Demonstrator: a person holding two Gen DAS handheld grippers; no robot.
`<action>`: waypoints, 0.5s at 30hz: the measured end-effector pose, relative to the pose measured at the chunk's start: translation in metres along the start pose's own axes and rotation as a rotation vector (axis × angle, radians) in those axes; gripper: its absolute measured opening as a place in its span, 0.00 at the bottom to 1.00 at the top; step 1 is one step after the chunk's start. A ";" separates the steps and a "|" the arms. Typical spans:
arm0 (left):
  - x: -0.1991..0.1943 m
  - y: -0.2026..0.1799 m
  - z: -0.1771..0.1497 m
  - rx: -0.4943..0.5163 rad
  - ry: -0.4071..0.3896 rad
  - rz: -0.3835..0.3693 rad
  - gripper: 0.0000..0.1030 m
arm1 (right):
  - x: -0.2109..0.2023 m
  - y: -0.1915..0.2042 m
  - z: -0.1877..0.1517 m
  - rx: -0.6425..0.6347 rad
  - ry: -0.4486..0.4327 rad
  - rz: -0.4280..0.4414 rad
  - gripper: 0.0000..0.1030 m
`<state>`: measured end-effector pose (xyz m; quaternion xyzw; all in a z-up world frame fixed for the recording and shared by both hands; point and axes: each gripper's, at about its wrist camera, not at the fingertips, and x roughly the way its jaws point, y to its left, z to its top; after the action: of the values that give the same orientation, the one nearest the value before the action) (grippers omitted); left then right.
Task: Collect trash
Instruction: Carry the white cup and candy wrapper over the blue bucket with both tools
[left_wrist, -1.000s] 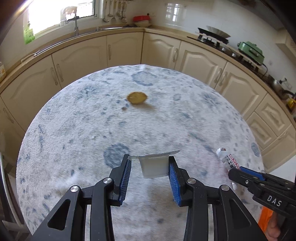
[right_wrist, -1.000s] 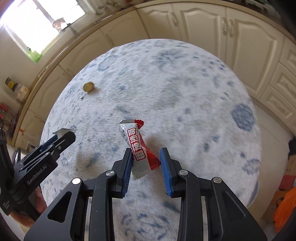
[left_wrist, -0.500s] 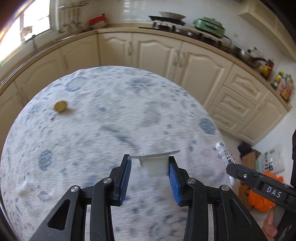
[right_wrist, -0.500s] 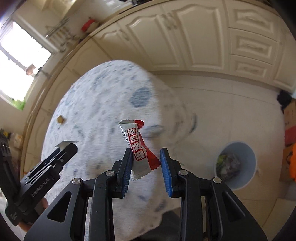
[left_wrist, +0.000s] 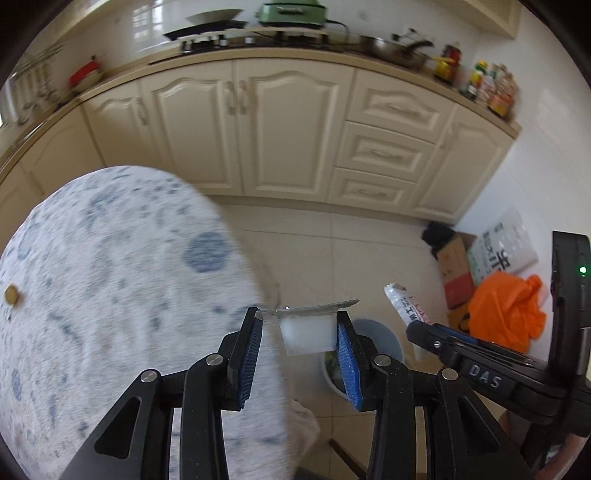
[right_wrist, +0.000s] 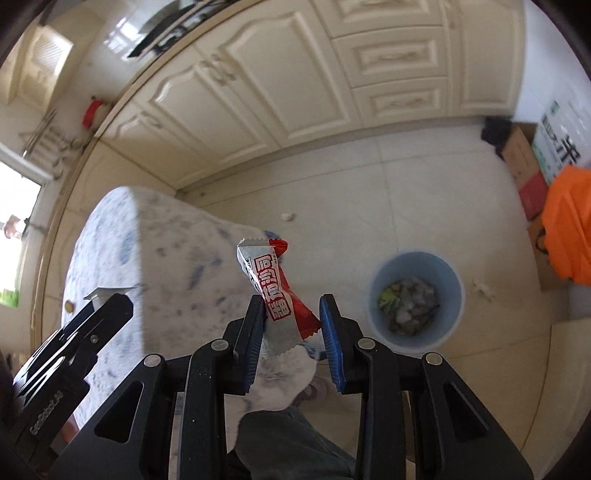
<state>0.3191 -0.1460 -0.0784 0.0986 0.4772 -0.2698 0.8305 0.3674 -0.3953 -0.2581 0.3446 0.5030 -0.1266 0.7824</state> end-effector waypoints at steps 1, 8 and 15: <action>0.006 -0.008 0.003 0.024 0.010 -0.008 0.34 | 0.001 -0.008 0.001 0.020 0.000 -0.011 0.30; 0.062 -0.051 0.025 0.118 0.113 -0.042 0.35 | 0.006 -0.066 0.004 0.147 0.005 -0.106 0.30; 0.135 -0.087 0.054 0.205 0.232 -0.050 0.35 | 0.018 -0.114 0.006 0.246 0.036 -0.181 0.30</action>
<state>0.3655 -0.2889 -0.1559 0.2018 0.5422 -0.3244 0.7483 0.3174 -0.4797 -0.3190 0.3932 0.5265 -0.2513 0.7106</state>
